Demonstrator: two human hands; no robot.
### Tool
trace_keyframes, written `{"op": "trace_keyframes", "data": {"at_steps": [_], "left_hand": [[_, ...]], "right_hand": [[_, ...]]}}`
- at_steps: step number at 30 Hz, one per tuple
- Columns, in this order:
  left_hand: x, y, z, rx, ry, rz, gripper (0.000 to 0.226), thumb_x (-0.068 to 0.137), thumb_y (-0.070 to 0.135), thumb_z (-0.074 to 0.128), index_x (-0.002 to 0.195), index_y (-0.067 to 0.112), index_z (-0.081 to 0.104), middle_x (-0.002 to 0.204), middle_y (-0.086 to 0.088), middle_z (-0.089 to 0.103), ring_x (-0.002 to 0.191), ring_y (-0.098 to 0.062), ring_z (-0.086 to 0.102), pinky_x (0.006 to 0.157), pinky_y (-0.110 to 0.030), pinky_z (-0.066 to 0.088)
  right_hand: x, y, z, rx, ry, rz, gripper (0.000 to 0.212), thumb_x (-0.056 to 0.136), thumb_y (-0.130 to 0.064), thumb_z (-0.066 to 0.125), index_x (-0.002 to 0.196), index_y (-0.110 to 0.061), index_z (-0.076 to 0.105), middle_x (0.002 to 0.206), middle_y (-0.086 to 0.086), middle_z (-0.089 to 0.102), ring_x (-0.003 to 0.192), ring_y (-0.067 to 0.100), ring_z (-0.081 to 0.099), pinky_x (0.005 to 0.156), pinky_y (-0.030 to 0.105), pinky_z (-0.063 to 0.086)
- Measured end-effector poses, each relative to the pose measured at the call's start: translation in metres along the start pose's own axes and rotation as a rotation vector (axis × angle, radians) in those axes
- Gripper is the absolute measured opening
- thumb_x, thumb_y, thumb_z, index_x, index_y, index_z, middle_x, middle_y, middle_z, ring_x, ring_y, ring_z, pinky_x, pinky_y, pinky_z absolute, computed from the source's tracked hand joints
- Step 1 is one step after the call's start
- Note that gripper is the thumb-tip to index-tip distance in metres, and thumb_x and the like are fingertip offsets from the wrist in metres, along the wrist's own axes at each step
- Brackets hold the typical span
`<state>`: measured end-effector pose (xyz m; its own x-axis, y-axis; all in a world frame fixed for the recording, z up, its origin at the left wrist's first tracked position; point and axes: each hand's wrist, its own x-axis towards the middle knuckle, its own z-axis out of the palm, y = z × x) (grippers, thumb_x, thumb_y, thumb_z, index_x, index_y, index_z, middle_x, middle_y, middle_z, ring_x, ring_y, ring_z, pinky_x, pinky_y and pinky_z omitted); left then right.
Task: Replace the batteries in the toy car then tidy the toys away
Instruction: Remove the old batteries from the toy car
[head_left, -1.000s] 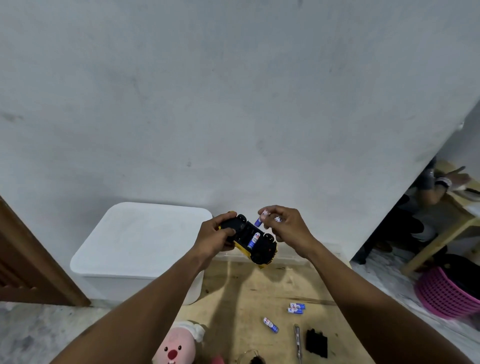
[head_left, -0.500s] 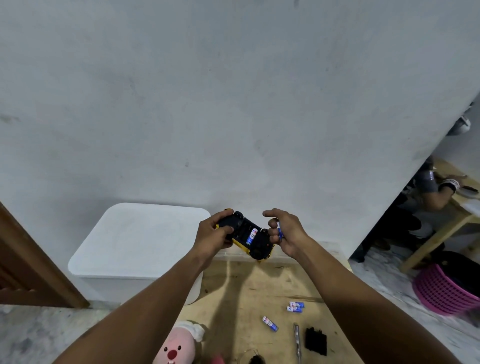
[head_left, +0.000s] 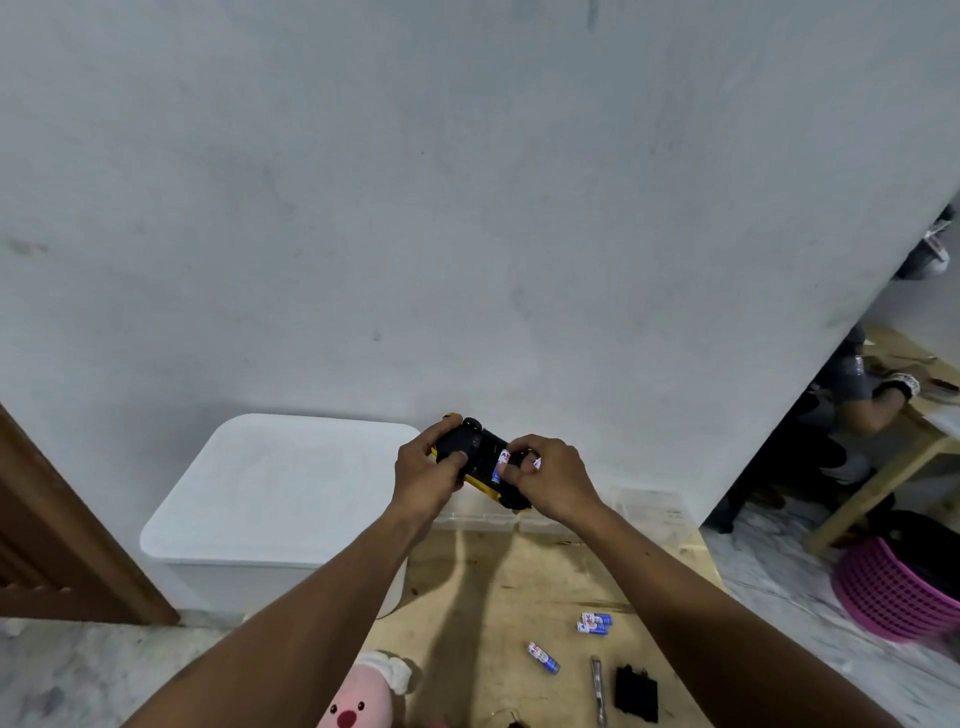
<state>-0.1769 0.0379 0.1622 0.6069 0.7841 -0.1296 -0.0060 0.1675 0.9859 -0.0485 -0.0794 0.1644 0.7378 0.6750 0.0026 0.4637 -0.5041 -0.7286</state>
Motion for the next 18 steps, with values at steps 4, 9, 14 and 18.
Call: {"op": "trace_keyframes", "data": {"at_steps": [4, 9, 14, 18], "left_hand": [[-0.002, 0.002, 0.001, 0.004, 0.006, 0.016, 0.049, 0.086, -0.007, 0.057, 0.116, 0.029, 0.07, 0.116, -0.001, 0.066, 0.094, -0.025, 0.065, 0.079, -0.041, 0.061], [-0.003, 0.001, 0.003, 0.006, 0.007, 0.016, 0.048, 0.086, -0.007, 0.058, 0.117, 0.027, 0.071, 0.111, 0.0, 0.068, 0.083, -0.023, 0.062, 0.08, -0.044, 0.06], [-0.003, 0.003, 0.007, 0.009, 0.003, 0.019, 0.05, 0.085, -0.009, 0.058, 0.112, 0.031, 0.071, 0.105, 0.007, 0.069, 0.074, -0.023, 0.059, 0.081, -0.049, 0.059], [-0.003, 0.004, 0.008, 0.013, 0.005, 0.027, 0.049, 0.085, -0.007, 0.059, 0.115, 0.029, 0.072, 0.111, 0.003, 0.069, 0.073, -0.023, 0.06, 0.082, -0.047, 0.059]], "right_hand": [[0.001, 0.001, 0.006, 0.104, 0.018, 0.029, 0.02, 0.08, -0.037, 0.076, 0.094, -0.028, 0.065, 0.076, -0.005, 0.063, 0.081, 0.016, 0.065, 0.069, 0.029, 0.051], [-0.004, 0.005, 0.01, 0.158, 0.068, 0.023, 0.02, 0.08, -0.036, 0.079, 0.088, -0.026, 0.064, 0.072, -0.008, 0.056, 0.074, 0.011, 0.06, 0.062, 0.022, 0.046], [-0.008, 0.005, 0.021, 0.106, 0.121, 0.01, 0.018, 0.082, -0.036, 0.075, 0.081, -0.029, 0.059, 0.087, -0.006, 0.059, 0.087, 0.019, 0.065, 0.078, 0.041, 0.057], [-0.005, 0.005, 0.019, 0.11, 0.176, -0.025, 0.02, 0.083, -0.035, 0.073, 0.099, -0.033, 0.062, 0.083, -0.007, 0.061, 0.081, 0.02, 0.066, 0.074, 0.044, 0.059]]}}
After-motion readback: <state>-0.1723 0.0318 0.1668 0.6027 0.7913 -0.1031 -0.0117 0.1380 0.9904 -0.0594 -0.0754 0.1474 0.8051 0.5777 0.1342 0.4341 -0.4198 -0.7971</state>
